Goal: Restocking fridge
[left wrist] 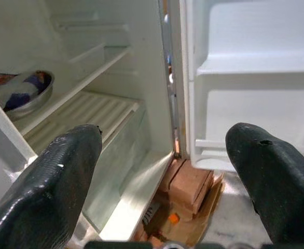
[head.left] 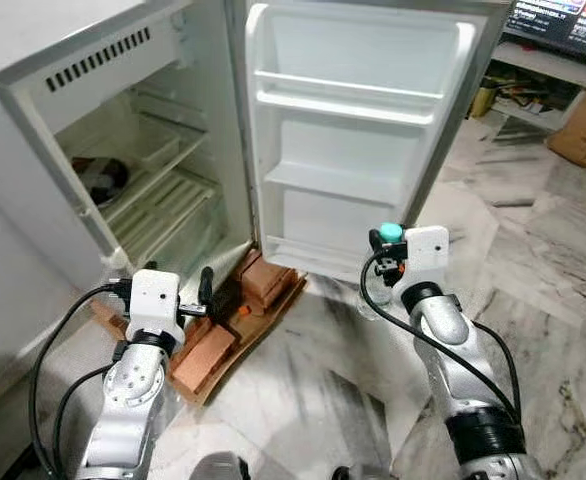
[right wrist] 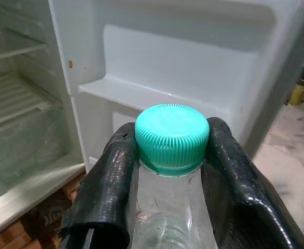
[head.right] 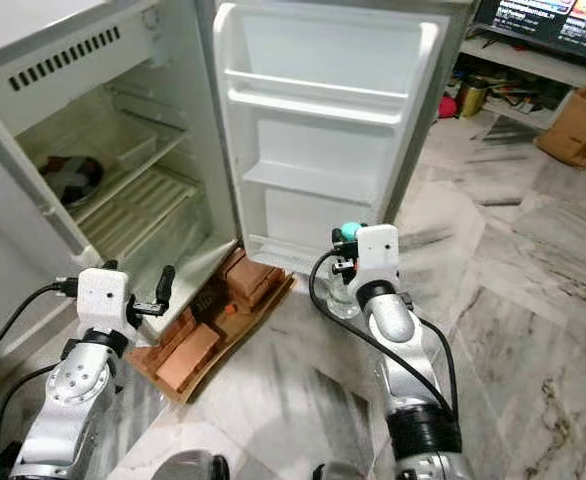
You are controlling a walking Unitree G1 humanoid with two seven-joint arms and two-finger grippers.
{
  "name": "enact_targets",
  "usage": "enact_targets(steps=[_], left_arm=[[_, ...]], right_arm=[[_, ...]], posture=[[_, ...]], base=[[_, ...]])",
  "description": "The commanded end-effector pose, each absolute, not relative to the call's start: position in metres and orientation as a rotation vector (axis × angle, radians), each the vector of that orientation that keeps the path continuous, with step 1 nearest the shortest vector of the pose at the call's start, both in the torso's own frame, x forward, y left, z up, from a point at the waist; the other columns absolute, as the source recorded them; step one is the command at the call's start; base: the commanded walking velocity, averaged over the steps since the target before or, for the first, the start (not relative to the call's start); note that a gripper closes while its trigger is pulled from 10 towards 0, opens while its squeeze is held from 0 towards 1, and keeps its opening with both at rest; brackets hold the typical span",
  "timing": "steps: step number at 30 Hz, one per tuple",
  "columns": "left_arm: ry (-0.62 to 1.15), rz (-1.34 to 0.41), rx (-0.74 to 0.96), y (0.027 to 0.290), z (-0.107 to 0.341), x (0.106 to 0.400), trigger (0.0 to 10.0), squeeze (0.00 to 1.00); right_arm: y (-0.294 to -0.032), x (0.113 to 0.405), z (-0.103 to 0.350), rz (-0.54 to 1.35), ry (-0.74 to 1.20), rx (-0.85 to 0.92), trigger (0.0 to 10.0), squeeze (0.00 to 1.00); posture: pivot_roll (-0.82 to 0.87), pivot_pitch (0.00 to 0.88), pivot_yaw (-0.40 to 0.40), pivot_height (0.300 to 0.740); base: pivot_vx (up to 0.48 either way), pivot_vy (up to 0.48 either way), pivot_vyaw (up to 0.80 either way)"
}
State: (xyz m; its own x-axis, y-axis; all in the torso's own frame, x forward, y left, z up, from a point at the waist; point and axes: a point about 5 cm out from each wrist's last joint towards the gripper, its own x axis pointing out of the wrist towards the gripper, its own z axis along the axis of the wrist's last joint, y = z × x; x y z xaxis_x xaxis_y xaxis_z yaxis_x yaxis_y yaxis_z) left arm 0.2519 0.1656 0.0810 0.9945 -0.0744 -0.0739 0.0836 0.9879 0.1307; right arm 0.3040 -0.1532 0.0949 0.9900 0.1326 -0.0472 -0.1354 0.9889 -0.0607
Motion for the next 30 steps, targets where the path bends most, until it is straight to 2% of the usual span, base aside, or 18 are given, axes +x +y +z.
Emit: enact_targets(steps=[1,14,23,30], left_arm=[[0.074,-0.077,0.138,0.170,0.081,0.251,10.0,0.00],[0.078,-0.097,0.131,0.166,0.080,0.250,10.0,0.00],[0.084,-0.111,0.134,0.164,0.079,0.250,10.0,0.00],[0.086,-0.134,0.136,0.160,0.078,0.249,10.0,0.00]], right_arm=[[-0.146,0.308,0.101,0.150,0.011,-0.059,10.0,0.00],[-0.151,0.314,0.102,0.128,0.013,-0.077,10.0,0.00],[-0.153,0.315,0.102,0.122,0.016,-0.069,10.0,0.00],[-0.150,0.315,0.102,0.128,0.014,-0.069,10.0,0.00]], posture=[[0.10,0.088,-0.008,0.740],[0.10,0.090,-0.009,0.740],[0.10,0.094,-0.009,0.740],[0.10,0.096,-0.011,0.740]], base=[[0.326,0.352,0.00],[0.354,0.315,0.00],[0.349,0.000,-0.70],[0.262,0.000,0.00]])
